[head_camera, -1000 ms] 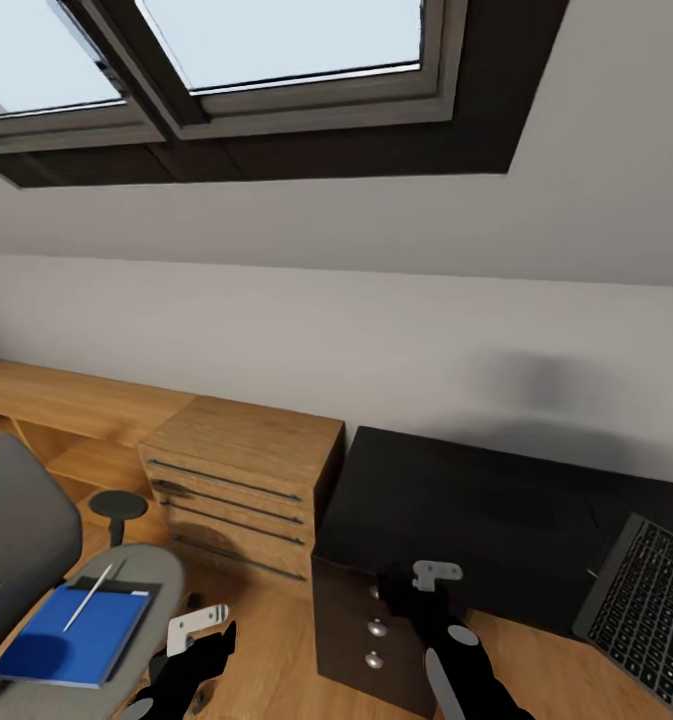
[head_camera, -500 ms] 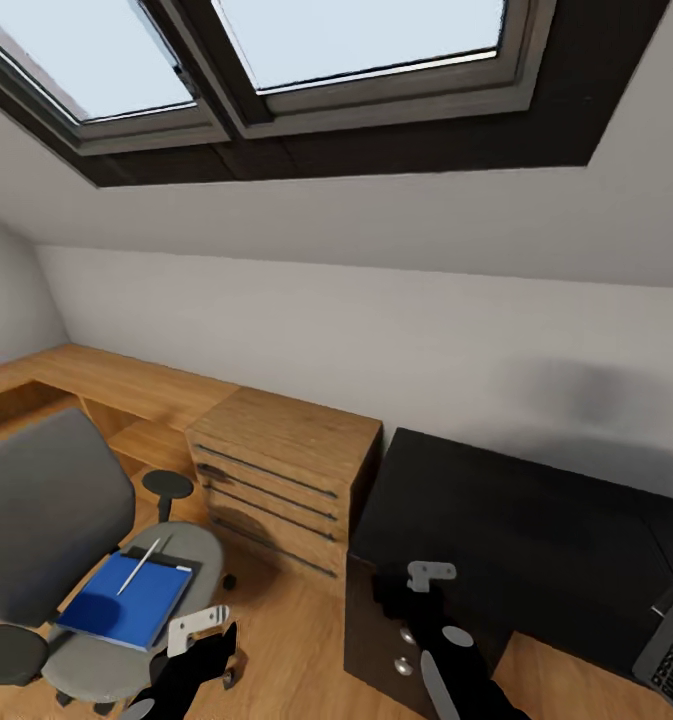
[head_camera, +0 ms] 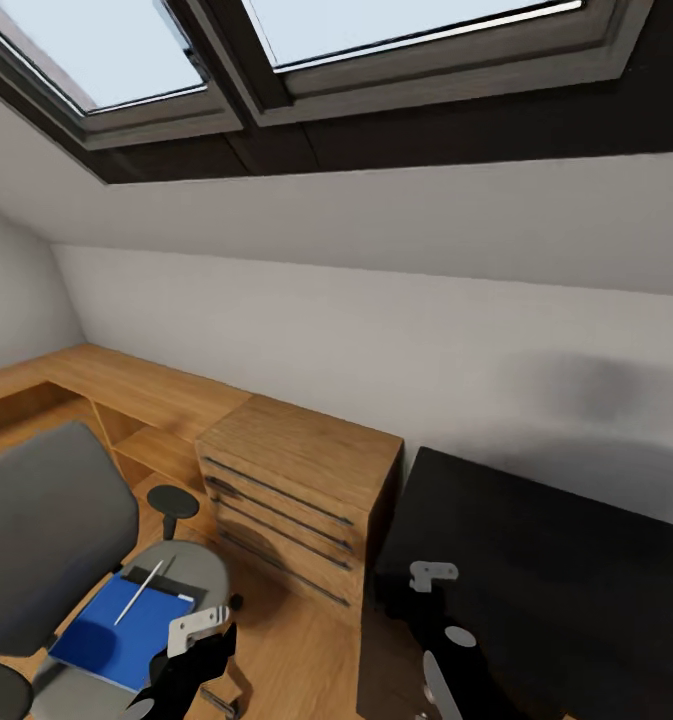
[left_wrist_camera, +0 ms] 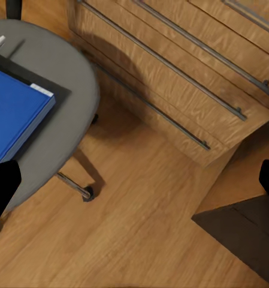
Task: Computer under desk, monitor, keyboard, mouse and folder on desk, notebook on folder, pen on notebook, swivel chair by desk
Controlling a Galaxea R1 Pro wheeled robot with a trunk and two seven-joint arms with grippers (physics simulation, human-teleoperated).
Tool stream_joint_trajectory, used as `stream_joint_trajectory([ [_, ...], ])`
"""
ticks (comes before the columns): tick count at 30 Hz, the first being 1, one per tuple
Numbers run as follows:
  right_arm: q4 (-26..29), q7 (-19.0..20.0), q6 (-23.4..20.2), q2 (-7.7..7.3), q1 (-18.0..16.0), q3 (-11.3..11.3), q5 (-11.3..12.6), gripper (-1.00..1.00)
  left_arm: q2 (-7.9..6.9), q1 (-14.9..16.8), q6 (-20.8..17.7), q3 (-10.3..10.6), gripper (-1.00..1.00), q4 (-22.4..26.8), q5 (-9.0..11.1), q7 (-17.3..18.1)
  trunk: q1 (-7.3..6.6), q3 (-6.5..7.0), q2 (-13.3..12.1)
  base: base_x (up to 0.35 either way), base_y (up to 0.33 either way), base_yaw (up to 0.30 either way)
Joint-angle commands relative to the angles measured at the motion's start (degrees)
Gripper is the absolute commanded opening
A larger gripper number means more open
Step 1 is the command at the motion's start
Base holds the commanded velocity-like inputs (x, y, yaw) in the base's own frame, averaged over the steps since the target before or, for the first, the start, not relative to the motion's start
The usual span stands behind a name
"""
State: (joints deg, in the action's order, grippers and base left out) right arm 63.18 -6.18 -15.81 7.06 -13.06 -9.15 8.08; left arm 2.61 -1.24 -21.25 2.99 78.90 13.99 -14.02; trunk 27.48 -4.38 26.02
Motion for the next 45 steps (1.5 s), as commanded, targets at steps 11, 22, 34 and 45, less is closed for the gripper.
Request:
stream_joint_trajectory([
  [11,-5.89,-0.56,-0.30,-0.21,-0.58,0.04,-0.92,-1.00,0.03,0.01,-0.12,0.23,1.00,0.23,0.52,-0.48,0.06,-0.11,0.11,0.053,0.000,0.000],
  [22,-16.85,-0.67,1.33,-1.16,-6.29,0.35,-3.22,-1.00,0.03,0.01,-0.06,0.43,1.00,0.34,0.44,-0.48,0.06,-0.11,0.11,0.042,0.000,0.000],
  [34,-31.85,-0.67,1.49,-2.37,-14.54,0.93,-2.45,-1.00,0.11,-0.04,0.06,0.44,1.00,6.41,0.59,-0.39,0.06,-0.11,0.11,0.157,0.000,0.000],
  [45,-32.57,-0.67,1.75,-2.91,-14.89,1.06,-2.37,-1.00,0.12,0.01,0.03,0.50,1.00,7.67,0.60,-0.39,0.06,-0.11,0.11,0.000,0.000,0.000],
])
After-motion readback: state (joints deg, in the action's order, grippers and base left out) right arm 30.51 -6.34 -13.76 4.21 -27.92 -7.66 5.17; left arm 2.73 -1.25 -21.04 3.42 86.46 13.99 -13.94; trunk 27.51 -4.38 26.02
